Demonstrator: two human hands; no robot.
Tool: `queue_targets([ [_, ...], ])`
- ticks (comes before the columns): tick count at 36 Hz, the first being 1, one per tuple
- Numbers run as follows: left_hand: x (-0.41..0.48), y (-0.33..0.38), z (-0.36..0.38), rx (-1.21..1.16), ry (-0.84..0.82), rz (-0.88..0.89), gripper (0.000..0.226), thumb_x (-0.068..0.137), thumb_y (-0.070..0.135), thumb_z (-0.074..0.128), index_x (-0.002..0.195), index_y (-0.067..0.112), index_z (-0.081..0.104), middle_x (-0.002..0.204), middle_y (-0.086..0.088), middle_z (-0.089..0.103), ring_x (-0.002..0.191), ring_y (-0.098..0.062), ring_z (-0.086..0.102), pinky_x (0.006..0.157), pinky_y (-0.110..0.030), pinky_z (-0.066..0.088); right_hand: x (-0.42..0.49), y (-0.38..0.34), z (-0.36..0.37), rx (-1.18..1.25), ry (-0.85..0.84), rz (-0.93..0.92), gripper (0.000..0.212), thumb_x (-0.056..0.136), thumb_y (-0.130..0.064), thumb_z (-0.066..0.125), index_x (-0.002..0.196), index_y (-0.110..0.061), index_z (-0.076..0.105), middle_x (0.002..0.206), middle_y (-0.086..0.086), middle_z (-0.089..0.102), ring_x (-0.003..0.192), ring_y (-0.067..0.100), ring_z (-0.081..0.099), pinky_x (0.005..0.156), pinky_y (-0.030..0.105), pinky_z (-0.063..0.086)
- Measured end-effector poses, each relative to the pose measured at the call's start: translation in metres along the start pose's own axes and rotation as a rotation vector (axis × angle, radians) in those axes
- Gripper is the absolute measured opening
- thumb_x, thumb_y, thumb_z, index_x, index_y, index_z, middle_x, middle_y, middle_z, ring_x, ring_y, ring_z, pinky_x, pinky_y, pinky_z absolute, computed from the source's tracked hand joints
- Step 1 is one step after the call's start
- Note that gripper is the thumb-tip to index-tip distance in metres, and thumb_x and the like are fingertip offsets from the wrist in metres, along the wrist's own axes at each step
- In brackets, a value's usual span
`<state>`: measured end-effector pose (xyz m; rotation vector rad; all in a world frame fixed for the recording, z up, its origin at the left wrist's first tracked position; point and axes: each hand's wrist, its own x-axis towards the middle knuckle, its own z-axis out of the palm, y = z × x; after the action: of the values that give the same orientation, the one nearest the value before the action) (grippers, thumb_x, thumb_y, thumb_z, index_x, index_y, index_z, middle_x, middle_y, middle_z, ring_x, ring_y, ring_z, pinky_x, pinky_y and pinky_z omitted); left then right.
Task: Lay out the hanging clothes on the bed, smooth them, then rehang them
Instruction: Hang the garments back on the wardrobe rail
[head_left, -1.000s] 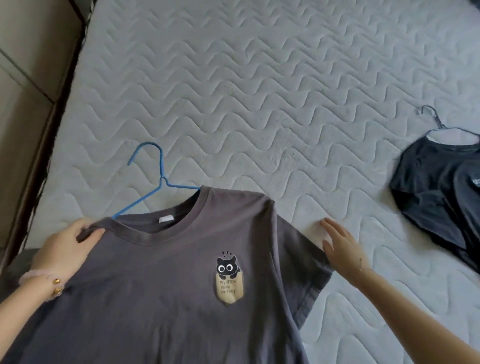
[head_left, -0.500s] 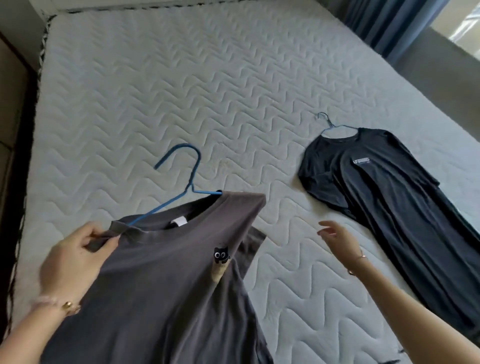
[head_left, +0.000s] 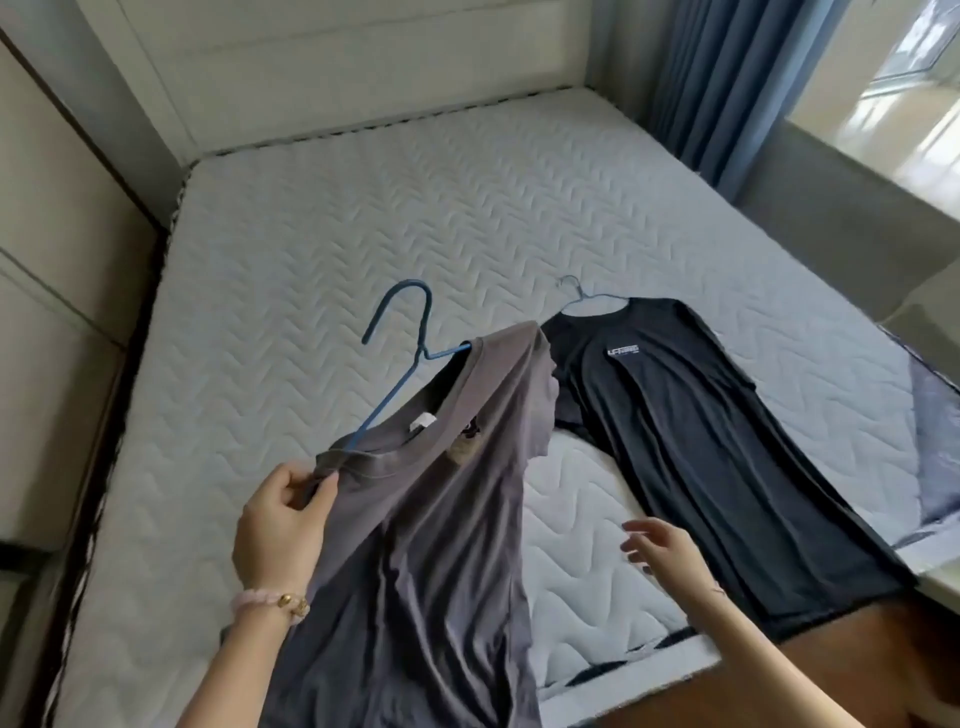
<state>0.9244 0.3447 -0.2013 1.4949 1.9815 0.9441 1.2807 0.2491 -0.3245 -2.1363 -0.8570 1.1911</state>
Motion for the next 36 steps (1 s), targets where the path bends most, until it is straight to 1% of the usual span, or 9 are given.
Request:
queue_targets([
  [5,-0.036,0.035,0.015,-0.003,-0.019,0.034,0.024,0.082,0.019,0.069,0.067,0.019,0.051,0.068,-0.006,0.062,0.069,-0.028,0.058,0.057,-0.030,0.038,-0.028,0.024,-0.053,0.014,0.060,-0.009,0.019,0.089,-0.007,0.052,0.095,-0.015,0.067,0.080,0.004,0.072,0.072,0.016,0.067,0.063,0.024,0.050],
  [8,-0.045,0.049,0.020,0.024,-0.028,0.065,0.026,0.082,0.022,0.069,0.065,0.019,0.050,0.066,-0.004,0.061,0.066,-0.028,0.057,0.055,-0.030,0.038,-0.030,0.039,-0.077,0.021,0.097,0.000,0.019,0.088,-0.010,0.054,0.088,-0.023,0.069,0.077,0.002,0.074,0.073,0.018,0.067,0.072,0.035,0.053],
  [10,-0.049,0.058,0.022,0.007,-0.036,0.077,0.024,0.082,0.022,0.069,0.066,0.017,0.052,0.066,-0.002,0.061,0.067,-0.027,0.057,0.056,-0.029,0.039,-0.027,0.049,-0.090,0.047,0.115,0.008,0.019,0.088,-0.010,0.054,0.087,-0.021,0.069,0.076,0.002,0.074,0.072,0.020,0.067,0.071,0.037,0.052],
  [14,-0.046,0.072,0.027,-0.061,-0.068,0.088,0.025,0.082,0.020,0.069,0.065,0.019,0.051,0.069,-0.003,0.061,0.069,-0.025,0.057,0.060,-0.030,0.041,-0.026,0.048,-0.105,0.136,0.171,0.015,0.019,0.089,-0.004,0.051,0.095,-0.008,0.069,0.072,0.006,0.071,0.065,0.021,0.062,0.061,0.028,0.045],
  [19,-0.035,0.084,0.039,-0.177,-0.111,0.062,0.033,0.082,0.013,0.069,0.059,0.017,0.045,0.058,0.001,0.052,0.055,-0.014,0.045,0.054,-0.026,0.035,-0.028,0.030,-0.115,0.155,0.184,-0.017,0.019,0.091,-0.005,0.049,0.093,-0.012,0.067,0.077,0.008,0.071,0.067,0.018,0.063,0.063,0.027,0.047],
  [22,-0.030,0.086,0.053,-0.210,-0.117,0.034,0.032,0.082,0.015,0.069,0.059,0.017,0.046,0.057,0.003,0.051,0.055,-0.012,0.044,0.054,-0.027,0.035,-0.020,0.020,-0.118,0.166,0.180,-0.046,0.019,0.090,-0.006,0.050,0.093,-0.013,0.067,0.077,0.007,0.071,0.069,0.018,0.063,0.063,0.027,0.046],
  [28,-0.022,0.083,0.077,-0.224,-0.047,-0.052,0.031,0.083,0.016,0.068,0.059,0.016,0.048,0.058,0.001,0.051,0.055,-0.017,0.043,0.053,-0.026,0.034,0.007,0.009,-0.136,0.142,0.148,-0.056,0.020,0.090,-0.006,0.049,0.091,-0.016,0.067,0.080,0.007,0.071,0.073,0.020,0.065,0.073,0.032,0.049],
  [31,-0.010,0.074,0.089,-0.259,0.032,-0.125,0.029,0.083,0.016,0.068,0.059,0.015,0.050,0.059,-0.004,0.052,0.062,-0.023,0.044,0.061,-0.031,0.037,0.036,0.007,-0.149,0.095,0.124,-0.050,0.020,0.090,-0.008,0.049,0.089,-0.018,0.067,0.080,0.005,0.072,0.073,0.017,0.065,0.066,0.026,0.048],
  [36,0.007,0.066,0.120,-0.225,0.141,-0.270,0.020,0.083,0.022,0.068,0.070,0.012,0.056,0.075,-0.011,0.059,0.071,-0.025,0.051,0.069,-0.035,0.041,0.112,-0.008,-0.177,-0.014,0.029,-0.034,0.019,0.090,-0.010,0.048,0.091,-0.019,0.065,0.080,0.000,0.070,0.073,0.014,0.064,0.063,0.026,0.047],
])
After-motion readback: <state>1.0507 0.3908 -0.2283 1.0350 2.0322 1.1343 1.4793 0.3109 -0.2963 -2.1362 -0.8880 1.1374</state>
